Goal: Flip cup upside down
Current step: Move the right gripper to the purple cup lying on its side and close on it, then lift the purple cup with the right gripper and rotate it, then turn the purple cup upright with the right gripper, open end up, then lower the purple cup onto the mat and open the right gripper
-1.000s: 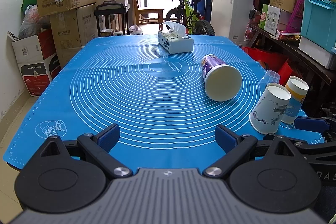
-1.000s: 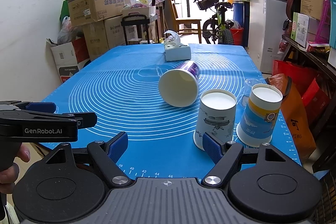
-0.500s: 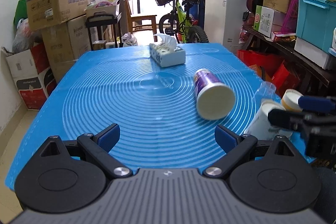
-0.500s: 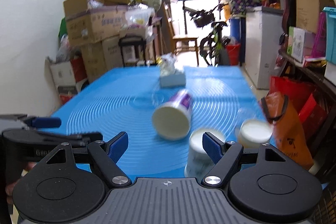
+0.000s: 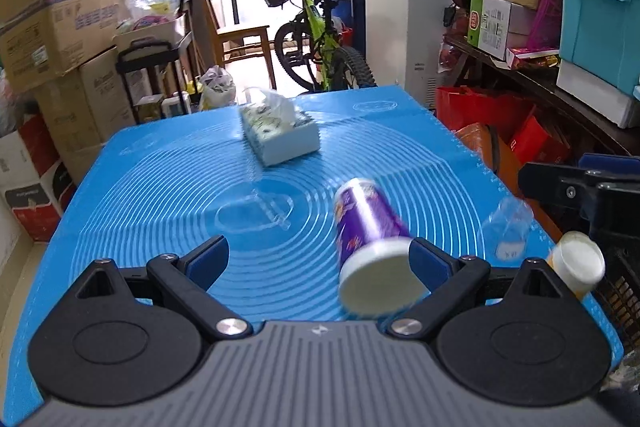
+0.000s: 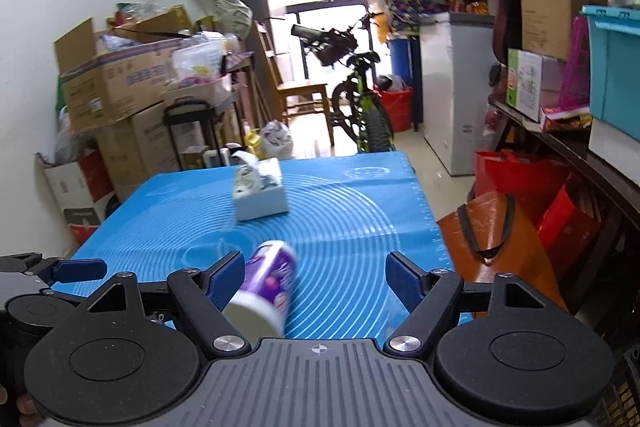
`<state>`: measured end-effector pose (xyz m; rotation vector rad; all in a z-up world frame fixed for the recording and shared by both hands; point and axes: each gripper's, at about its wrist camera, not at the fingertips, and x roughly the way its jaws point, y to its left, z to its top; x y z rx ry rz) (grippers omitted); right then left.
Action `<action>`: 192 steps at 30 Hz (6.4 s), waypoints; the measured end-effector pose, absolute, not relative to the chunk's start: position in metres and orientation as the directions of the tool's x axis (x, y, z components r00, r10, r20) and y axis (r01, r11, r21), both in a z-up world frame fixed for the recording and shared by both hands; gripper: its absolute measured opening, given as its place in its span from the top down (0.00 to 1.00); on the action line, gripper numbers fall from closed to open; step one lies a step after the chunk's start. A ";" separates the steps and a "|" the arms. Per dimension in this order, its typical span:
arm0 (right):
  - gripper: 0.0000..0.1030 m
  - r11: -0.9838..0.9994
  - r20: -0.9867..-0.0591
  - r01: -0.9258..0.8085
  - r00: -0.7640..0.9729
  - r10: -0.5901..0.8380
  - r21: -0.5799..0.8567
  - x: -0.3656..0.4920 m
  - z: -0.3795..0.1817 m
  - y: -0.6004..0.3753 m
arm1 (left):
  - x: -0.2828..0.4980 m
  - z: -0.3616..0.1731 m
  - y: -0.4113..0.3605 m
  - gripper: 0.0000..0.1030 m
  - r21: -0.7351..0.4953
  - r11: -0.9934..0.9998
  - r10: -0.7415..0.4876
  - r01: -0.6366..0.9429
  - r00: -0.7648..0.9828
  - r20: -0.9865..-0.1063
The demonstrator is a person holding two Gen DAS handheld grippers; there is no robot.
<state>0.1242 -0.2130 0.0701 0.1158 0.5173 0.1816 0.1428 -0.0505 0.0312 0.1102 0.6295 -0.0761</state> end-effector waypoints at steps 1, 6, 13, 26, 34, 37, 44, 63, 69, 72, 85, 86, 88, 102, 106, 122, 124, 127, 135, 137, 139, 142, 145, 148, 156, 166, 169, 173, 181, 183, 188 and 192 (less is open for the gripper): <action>0.21 0.979 -0.488 -0.134 0.852 0.192 0.152 0.131 0.070 -0.216 | 0.149 0.030 -0.054 0.07 0.089 0.991 -0.033 0.105 0.807 -0.589; 0.21 0.986 -0.524 -0.096 0.838 0.153 0.134 0.166 0.065 -0.231 | 0.185 0.014 -0.068 0.07 0.080 0.989 -0.047 0.126 0.769 -0.637; 0.21 0.988 -0.557 -0.074 0.819 0.138 0.135 0.194 0.051 -0.243 | 0.223 -0.004 -0.087 0.07 0.091 0.980 -0.061 0.175 0.707 -0.704; 0.21 0.986 -0.587 -0.082 0.795 0.151 0.144 0.202 0.036 -0.240 | 0.241 -0.018 -0.087 0.34 0.037 0.977 -0.101 0.211 0.608 -0.787; 0.21 0.985 -0.578 -0.095 0.800 0.160 0.141 0.191 0.043 -0.235 | 0.228 -0.004 -0.071 0.35 0.051 0.982 -0.079 0.182 0.642 -0.763; 0.21 0.983 -0.570 -0.113 0.803 0.174 0.142 0.183 0.047 -0.227 | 0.214 0.003 -0.058 0.35 0.061 0.983 -0.068 0.174 0.652 -0.755; 0.21 0.971 -0.560 -0.186 0.793 0.239 0.151 0.157 0.058 -0.190 | 0.168 0.016 -0.014 0.34 0.077 0.990 -0.025 0.120 0.680 -0.733; 0.21 0.950 -0.618 -0.284 0.726 0.301 0.129 0.096 0.039 -0.104 | 0.107 -0.019 0.042 0.34 0.066 0.995 -0.001 0.069 0.696 -0.718; 0.21 0.955 -0.627 -0.274 0.726 0.283 0.114 0.097 0.035 -0.103 | 0.105 -0.024 0.042 0.34 0.070 0.995 0.002 0.067 0.709 -0.706; 0.21 0.956 -0.630 -0.270 0.724 0.282 0.118 0.098 0.033 -0.105 | 0.103 -0.023 0.044 0.20 0.076 0.996 0.014 0.054 0.713 -0.701; 0.21 0.951 -0.633 -0.281 0.716 0.295 0.126 0.097 0.033 -0.101 | 0.096 -0.002 0.056 0.09 0.028 0.999 0.002 0.022 0.751 -0.661; 0.21 0.950 -0.635 -0.282 0.712 0.301 0.134 0.097 0.034 -0.101 | 0.095 0.003 0.058 0.09 0.021 1.000 0.000 0.019 0.758 -0.653; 0.21 0.944 -0.639 -0.294 0.699 0.321 0.152 0.100 0.038 -0.098 | 0.090 0.012 0.066 0.08 0.014 1.000 0.008 0.001 0.775 -0.632; 0.21 0.866 -0.735 -0.365 0.471 0.488 0.342 0.159 0.040 -0.023 | 0.087 0.013 0.138 0.04 0.027 0.973 0.197 -0.229 0.765 -0.613; 0.21 0.858 -0.777 -0.331 0.379 0.503 0.393 0.180 0.024 -0.002 | 0.085 0.007 0.148 0.04 0.056 0.964 0.237 -0.259 0.751 -0.616; 0.34 0.845 -0.824 -0.311 0.239 0.513 0.436 0.208 -0.021 0.016 | 0.090 -0.007 0.163 0.04 0.044 0.966 0.221 -0.253 0.728 -0.650; 0.34 0.843 -0.802 -0.350 0.303 0.515 0.409 0.202 -0.010 0.012 | 0.089 -0.007 0.163 0.04 0.042 0.967 0.219 -0.253 0.729 -0.648; 0.34 0.858 -0.739 -0.399 0.460 0.493 0.325 0.189 0.012 0.004 | 0.090 -0.006 0.162 0.04 0.029 0.967 0.210 -0.252 0.732 -0.648; 0.35 0.897 -0.522 -0.440 0.755 0.398 0.047 0.147 0.020 -0.001 | 0.091 -0.007 0.152 0.04 0.009 0.973 0.180 -0.229 0.741 -0.646; 0.35 0.895 -0.477 -0.445 0.790 0.386 -0.012 0.138 0.015 -0.001 | 0.090 -0.007 0.149 0.04 0.004 0.975 0.172 -0.222 0.744 -0.645; 0.35 0.892 -0.441 -0.447 0.816 0.375 -0.067 0.130 0.009 -0.001 | 0.090 -0.008 0.147 0.04 0.000 0.976 0.165 -0.216 0.746 -0.645; 0.35 0.888 -0.391 -0.449 0.837 0.381 -0.095 0.119 0.001 -0.004 | 0.088 -0.009 0.144 0.04 -0.008 0.978 0.154 -0.208 0.747 -0.646; 0.35 0.893 -0.360 -0.440 0.852 0.382 -0.095 0.109 -0.004 -0.007 | 0.086 -0.010 0.142 0.04 -0.014 0.980 0.143 -0.199 0.748 -0.648; 0.35 0.893 -0.346 -0.437 0.858 0.379 -0.106 0.101 -0.007 -0.010 | 0.085 -0.011 0.137 0.04 -0.016 0.983 0.130 -0.184 0.752 -0.646; 0.31 0.905 -0.374 -0.418 0.854 0.361 -0.081 0.099 -0.002 -0.013 | 0.079 -0.013 0.129 0.04 -0.035 0.982 0.124 -0.188 0.763 -0.634; 0.22 0.900 -0.376 -0.431 0.846 0.379 -0.063 0.082 0.001 -0.029 | 0.061 -0.004 0.122 0.04 -0.015 0.978 0.158 -0.209 0.781 -0.604; 0.21 0.900 -0.366 -0.433 0.847 0.386 -0.054 0.070 0.006 -0.036 | 0.056 0.000 0.120 0.04 -0.011 0.978 0.162 -0.210 0.788 -0.593; 0.20 0.900 -0.350 -0.435 0.847 0.400 -0.024 0.053 0.015 -0.053 | 0.045 0.006 0.113 0.04 -0.007 0.980 0.159 -0.199 0.804 -0.573; 0.20 0.913 -0.375 -0.404 0.840 0.391 0.048 0.017 0.019 -0.093 | 0.018 0.007 0.095 0.04 0.008 0.989 0.126 -0.146 0.822 -0.556; 0.20 0.917 -0.393 -0.390 0.834 0.388 0.079 0.010 0.018 -0.103 | 0.011 0.005 0.090 0.04 0.019 0.991 0.120 -0.131 0.824 -0.554; 0.20 0.922 -0.435 -0.374 0.816 0.380 0.104 -0.008 0.013 -0.116 | -0.010 0.000 0.075 0.04 0.036 0.994 0.104 -0.101 0.828 -0.552; 0.20 0.919 -0.468 -0.383 0.797 0.381 0.096 -0.020 0.010 -0.118 | -0.025 -0.003 0.065 0.04 0.045 0.995 0.100 -0.090 0.833 -0.544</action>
